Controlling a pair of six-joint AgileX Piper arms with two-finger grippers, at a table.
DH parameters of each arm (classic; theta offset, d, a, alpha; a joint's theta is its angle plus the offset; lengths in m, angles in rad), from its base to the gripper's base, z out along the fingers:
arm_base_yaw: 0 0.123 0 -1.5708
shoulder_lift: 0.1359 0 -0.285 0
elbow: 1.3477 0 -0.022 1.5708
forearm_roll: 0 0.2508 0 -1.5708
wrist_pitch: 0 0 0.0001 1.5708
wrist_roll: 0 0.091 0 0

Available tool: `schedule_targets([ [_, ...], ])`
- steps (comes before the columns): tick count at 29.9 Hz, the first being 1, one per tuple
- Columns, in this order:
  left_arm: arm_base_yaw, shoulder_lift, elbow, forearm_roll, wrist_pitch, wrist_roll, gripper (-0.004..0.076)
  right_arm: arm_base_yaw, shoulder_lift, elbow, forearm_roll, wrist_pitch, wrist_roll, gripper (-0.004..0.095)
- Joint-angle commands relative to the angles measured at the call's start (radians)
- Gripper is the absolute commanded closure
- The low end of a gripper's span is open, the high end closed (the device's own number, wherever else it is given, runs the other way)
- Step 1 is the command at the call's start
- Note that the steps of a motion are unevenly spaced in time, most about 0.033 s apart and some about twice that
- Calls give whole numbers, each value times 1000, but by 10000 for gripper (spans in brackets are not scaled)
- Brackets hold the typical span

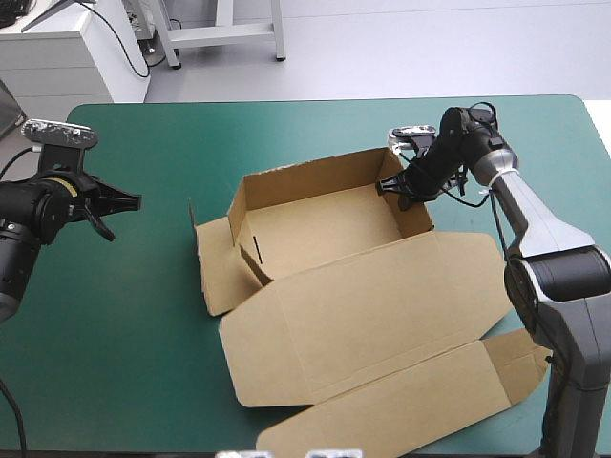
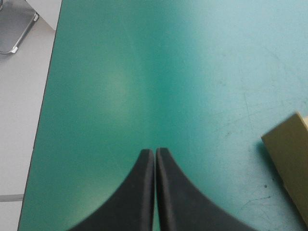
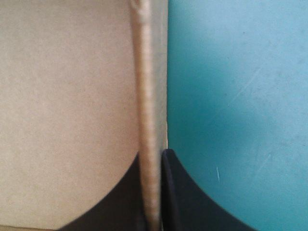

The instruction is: Fold the box

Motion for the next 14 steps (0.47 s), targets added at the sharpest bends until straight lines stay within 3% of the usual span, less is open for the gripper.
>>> schedule_targets([
  [1, -2, -24, -33, -1, -21, -8, 731, -5, -85, -30, 14, -24, -2, 914],
  [8, 106, 21, -33, -92, -20, -40, 731, -37, -171, -30, 33, -22, 25, 915],
  [14, 274, 91, -33, -536, -9, 156, 731, -94, -256, -30, 168, -26, -13, 929],
])
